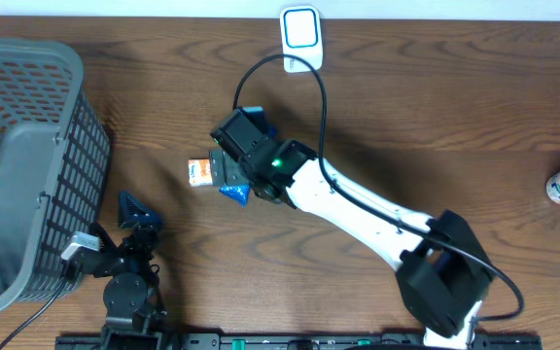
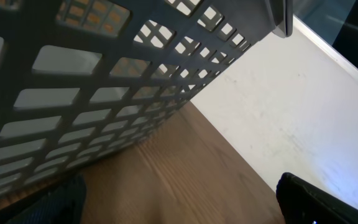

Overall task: Scan the item barcode
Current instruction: 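Reach the right gripper to the blue Oreo pack and grasp it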

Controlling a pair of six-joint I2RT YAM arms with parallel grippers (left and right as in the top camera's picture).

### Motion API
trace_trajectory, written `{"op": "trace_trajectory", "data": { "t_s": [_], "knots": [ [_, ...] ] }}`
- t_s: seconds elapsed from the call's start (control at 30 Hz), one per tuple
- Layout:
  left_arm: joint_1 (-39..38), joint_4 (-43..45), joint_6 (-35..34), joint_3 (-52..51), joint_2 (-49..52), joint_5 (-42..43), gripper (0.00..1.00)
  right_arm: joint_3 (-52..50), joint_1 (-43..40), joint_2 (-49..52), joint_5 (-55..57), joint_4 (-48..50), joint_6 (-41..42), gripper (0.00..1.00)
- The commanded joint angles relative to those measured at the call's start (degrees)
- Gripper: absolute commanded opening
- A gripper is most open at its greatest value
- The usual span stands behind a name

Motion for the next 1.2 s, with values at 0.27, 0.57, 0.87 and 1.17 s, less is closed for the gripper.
{"op": "trace_trajectory", "data": {
  "t_s": [0.27,0.57,0.87,1.17],
  "knots": [
    [0.3,-1.7,0.3,-1.0,-0.2,-0.3,0.98,0.2,-1.0,9.8,12.2,14.9,19.1,0.91],
    [0.3,-1.7,0.3,-1.0,-0.2,-0.3,0.98,0.2,-1.1,11.1,16.1,10.7,31.4,0.75],
    [0.3,-1.7,0.3,-1.0,-0.2,-0.3,0.98,0.2,-1.4,15.3,15.3,11.5,31.2,0.74],
    [0.3,-1.7,0.3,-1.0,-0.2,-0.3,0.98,0.2,-1.2,17.0,11.5,7.7,30.3,0.33]
  ]
}}
